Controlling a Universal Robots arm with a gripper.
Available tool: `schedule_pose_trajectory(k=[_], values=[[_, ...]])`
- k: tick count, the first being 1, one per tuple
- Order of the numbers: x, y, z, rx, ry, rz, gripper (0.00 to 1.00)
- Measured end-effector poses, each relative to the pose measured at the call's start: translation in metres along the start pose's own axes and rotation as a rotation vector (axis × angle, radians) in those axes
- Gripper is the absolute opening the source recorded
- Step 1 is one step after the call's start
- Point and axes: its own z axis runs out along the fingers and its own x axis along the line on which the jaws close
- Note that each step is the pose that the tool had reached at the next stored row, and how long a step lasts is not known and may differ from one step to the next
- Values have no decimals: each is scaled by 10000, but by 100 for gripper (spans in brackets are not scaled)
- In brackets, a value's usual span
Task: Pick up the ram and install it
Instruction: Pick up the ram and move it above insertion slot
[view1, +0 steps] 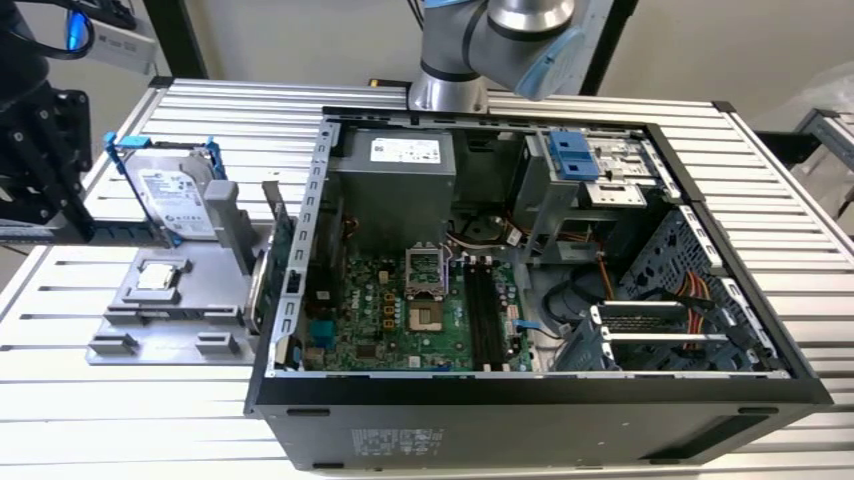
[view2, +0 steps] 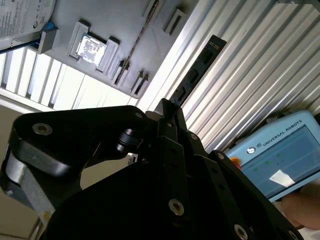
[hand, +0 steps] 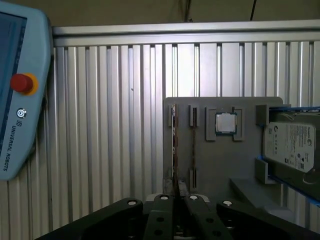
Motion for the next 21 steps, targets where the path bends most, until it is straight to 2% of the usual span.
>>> schedule_pose_trajectory(k=[21], values=[[-2,-95,-2,0,0,0,0]])
